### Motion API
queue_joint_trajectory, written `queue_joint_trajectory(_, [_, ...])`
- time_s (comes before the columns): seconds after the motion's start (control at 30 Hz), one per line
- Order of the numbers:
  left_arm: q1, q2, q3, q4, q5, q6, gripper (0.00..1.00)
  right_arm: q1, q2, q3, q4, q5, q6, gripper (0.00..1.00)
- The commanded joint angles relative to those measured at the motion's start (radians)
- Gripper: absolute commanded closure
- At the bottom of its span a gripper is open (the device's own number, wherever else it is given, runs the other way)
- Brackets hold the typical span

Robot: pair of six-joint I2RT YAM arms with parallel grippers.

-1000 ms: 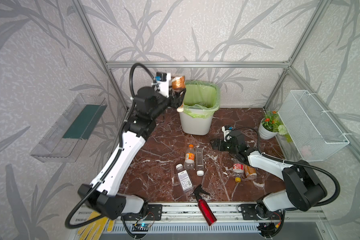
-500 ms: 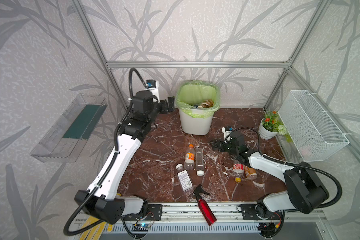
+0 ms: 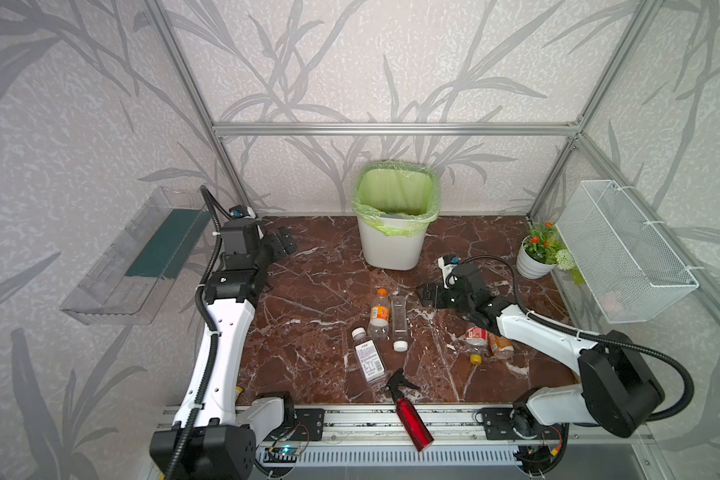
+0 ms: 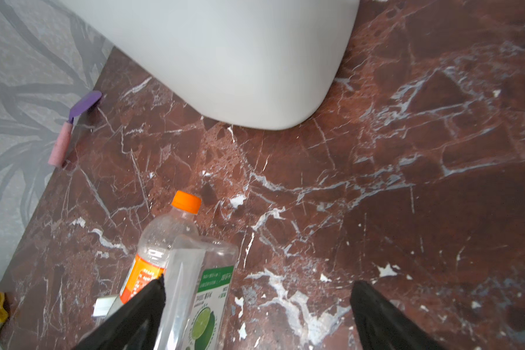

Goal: Throw the plastic bottles in the bin
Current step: 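Withdraw the left arm while the right gripper grasps the clear square bottle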

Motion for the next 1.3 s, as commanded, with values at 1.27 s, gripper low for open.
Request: queue_joint_trajectory(1.27, [0.027,0.05,-0.138,0.063,0.229,-0.05,0.06,0.227,0.347,0.278,-0.357,0.226,0.031,0.39])
